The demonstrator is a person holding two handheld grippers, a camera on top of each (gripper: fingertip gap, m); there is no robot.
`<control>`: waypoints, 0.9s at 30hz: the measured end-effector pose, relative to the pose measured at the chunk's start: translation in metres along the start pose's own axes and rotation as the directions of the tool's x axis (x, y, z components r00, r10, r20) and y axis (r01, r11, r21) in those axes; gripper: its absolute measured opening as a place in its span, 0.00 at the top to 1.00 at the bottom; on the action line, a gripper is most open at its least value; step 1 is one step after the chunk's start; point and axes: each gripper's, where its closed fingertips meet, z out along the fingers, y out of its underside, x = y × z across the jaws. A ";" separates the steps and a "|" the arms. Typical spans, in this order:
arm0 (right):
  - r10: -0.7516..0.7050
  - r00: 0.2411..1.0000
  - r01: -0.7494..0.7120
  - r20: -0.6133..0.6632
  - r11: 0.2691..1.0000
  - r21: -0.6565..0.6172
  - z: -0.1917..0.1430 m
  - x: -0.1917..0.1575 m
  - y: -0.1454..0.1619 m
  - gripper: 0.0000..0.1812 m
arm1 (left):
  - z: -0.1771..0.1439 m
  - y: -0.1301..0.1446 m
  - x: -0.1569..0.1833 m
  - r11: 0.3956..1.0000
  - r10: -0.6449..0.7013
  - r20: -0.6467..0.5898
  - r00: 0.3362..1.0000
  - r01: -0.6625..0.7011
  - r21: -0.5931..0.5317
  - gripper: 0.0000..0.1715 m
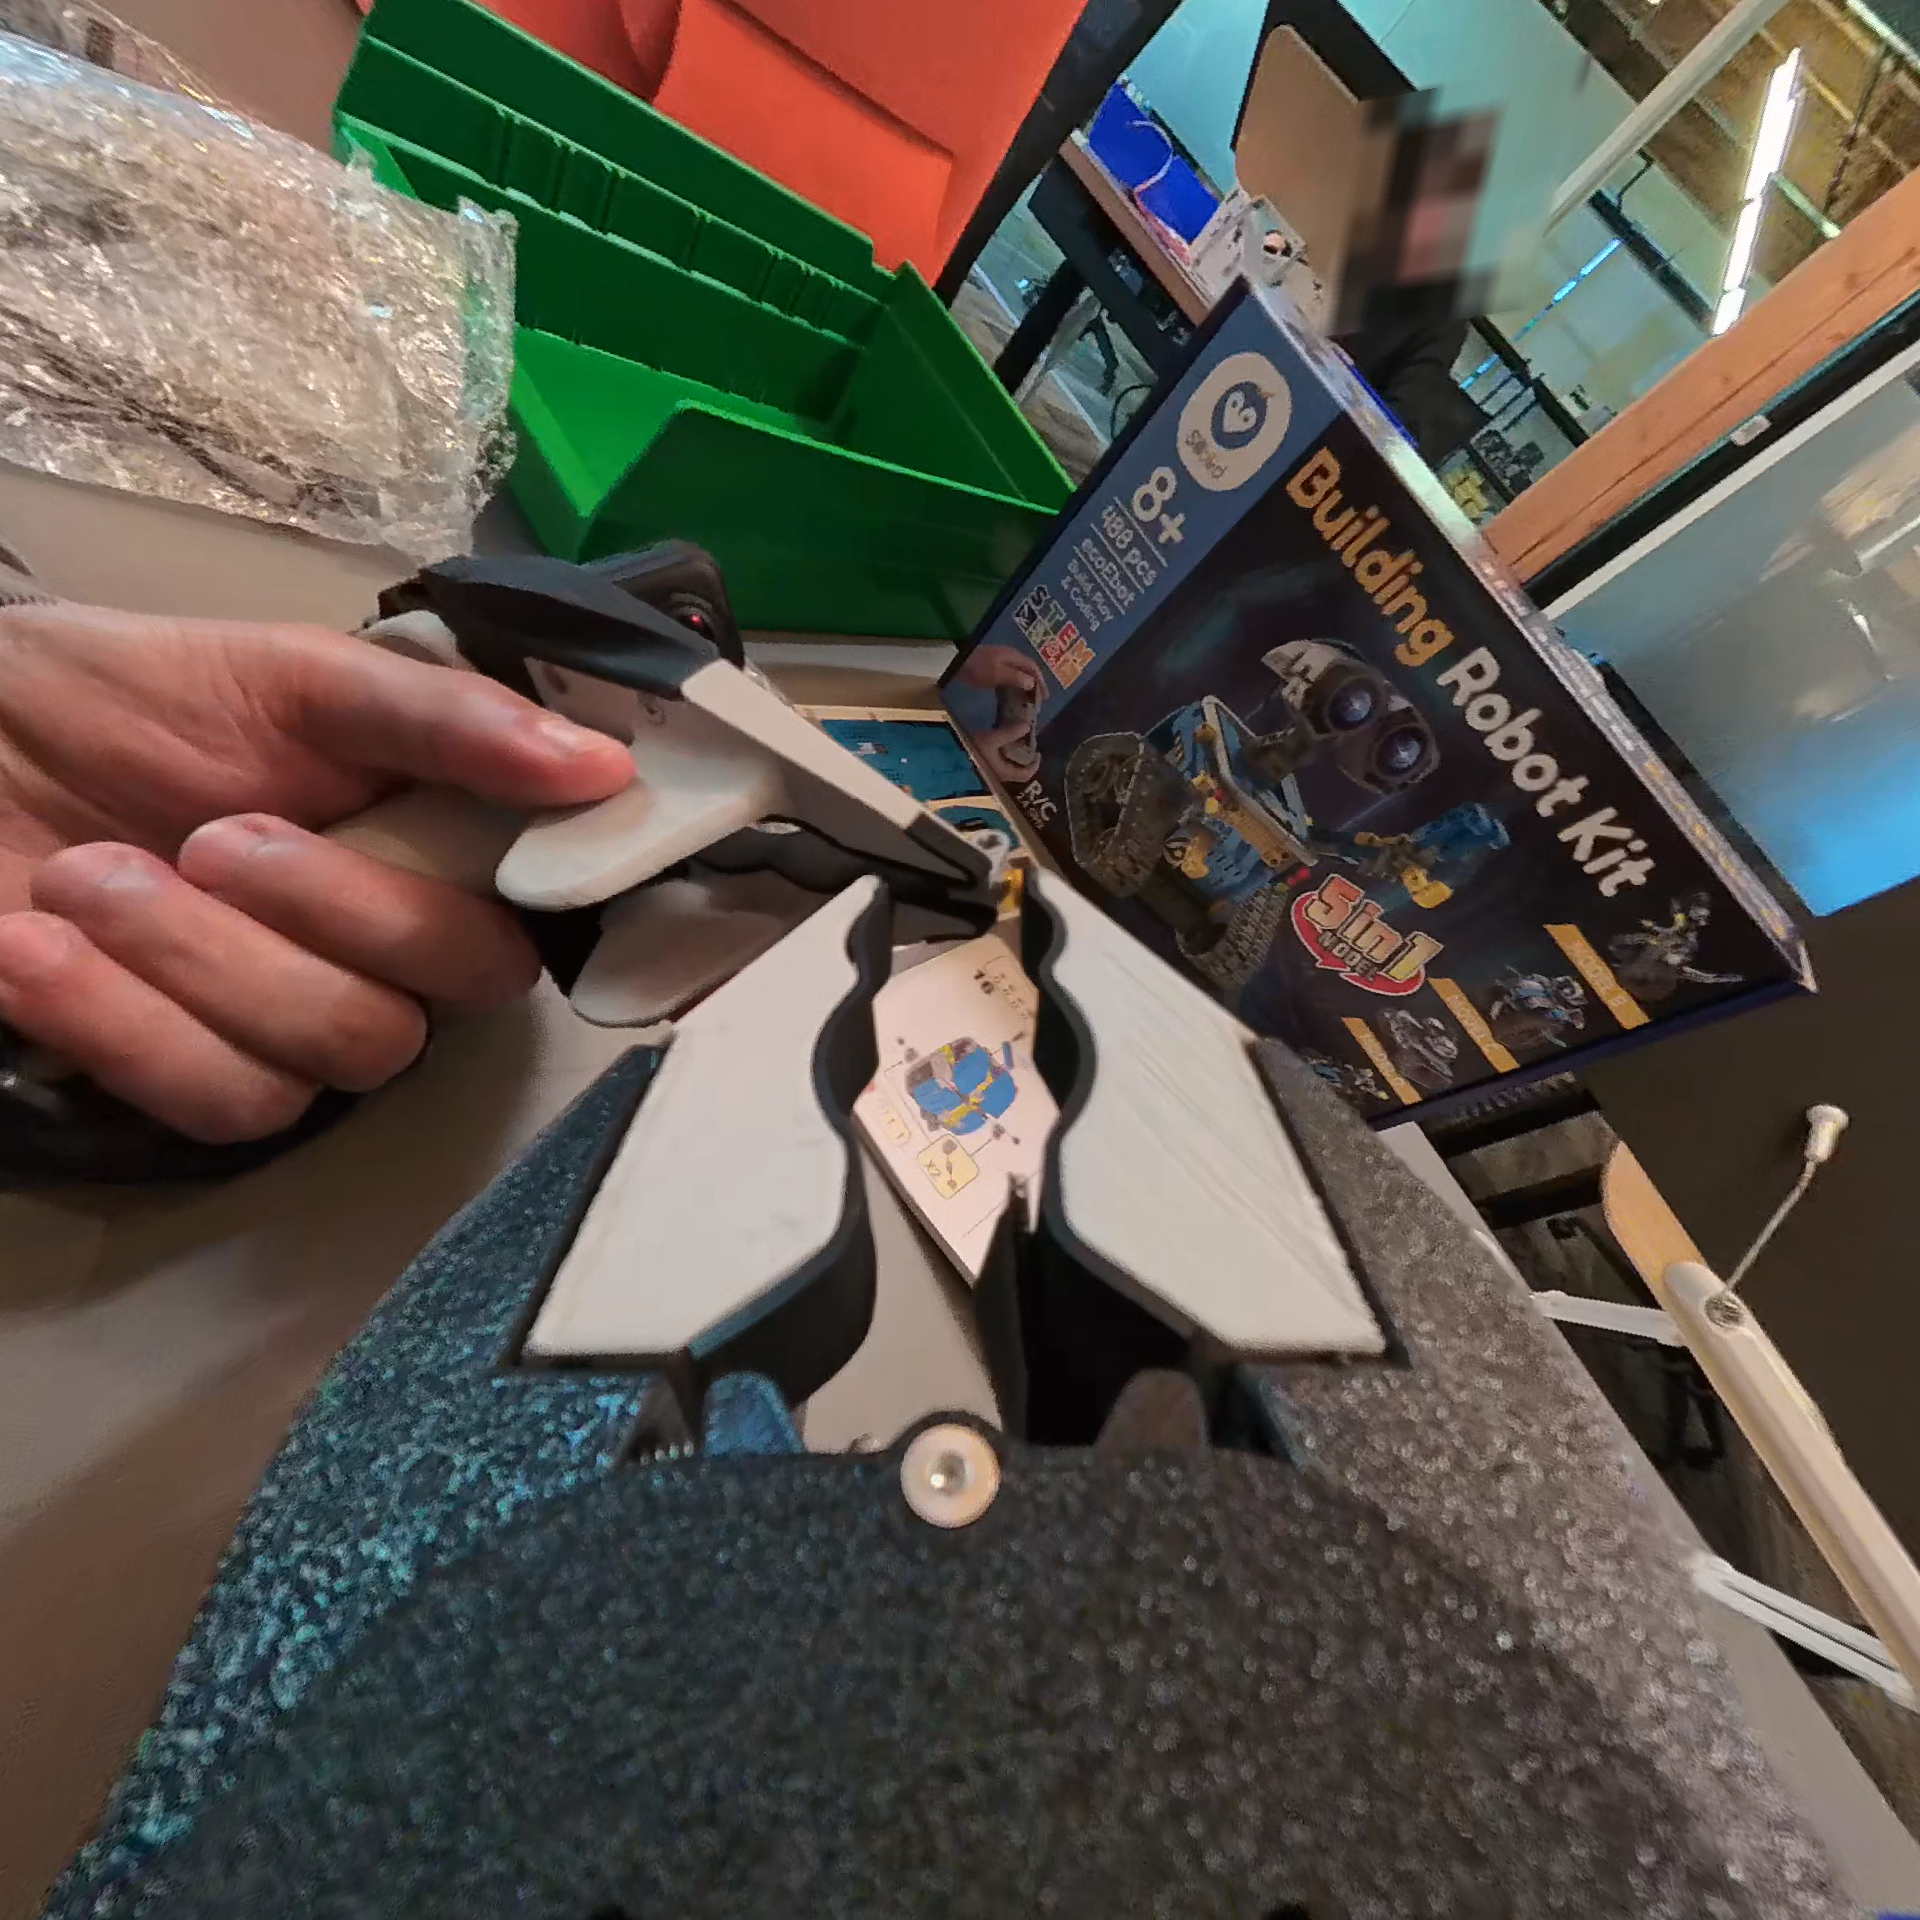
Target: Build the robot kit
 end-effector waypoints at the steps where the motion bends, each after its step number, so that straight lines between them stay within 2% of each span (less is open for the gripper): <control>1: -0.006 1.000 0.006 -0.017 1.000 0.001 0.000 0.001 -0.001 0.87 | 0.000 0.000 0.001 1.000 -0.002 -0.007 1.000 0.002 0.006 0.97; 6: -0.039 0.999 0.039 -0.018 0.999 0.028 -0.003 0.001 -0.010 0.88 | 0.001 0.001 0.010 1.000 0.025 -0.041 0.999 -0.026 -0.016 0.97; 12: 0.106 0.975 -0.127 0.195 0.987 0.098 -0.012 0.001 -0.014 0.91 | 0.003 0.009 0.015 0.991 0.072 -0.049 0.996 -0.077 -0.108 0.97; 16: 0.002 0.985 -0.021 0.174 0.994 0.110 -0.016 -0.001 -0.014 0.93 | 0.004 0.014 0.016 0.987 0.049 -0.061 0.997 -0.057 -0.149 0.96; 20: -0.023 0.984 0.010 0.176 0.997 0.076 -0.015 -0.002 -0.009 0.93 | 0.004 0.014 0.011 0.980 0.055 -0.026 0.998 -0.059 -0.188 0.96; 23: -0.043 0.978 0.029 0.207 0.997 0.070 -0.016 -0.005 -0.007 0.93 | 0.003 0.017 0.009 0.969 0.076 -0.002 0.997 -0.075 -0.235 0.95; 25: -0.044 0.970 0.027 0.240 0.997 0.073 -0.018 -0.008 -0.007 0.93 | 0.001 0.015 0.010 0.965 0.087 0.007 0.996 -0.082 -0.248 0.89; 27: -0.029 0.960 0.008 0.278 0.997 0.074 -0.020 -0.010 -0.006 0.93 | 0.000 0.014 0.012 0.962 0.080 0.000 0.997 -0.077 -0.263 0.89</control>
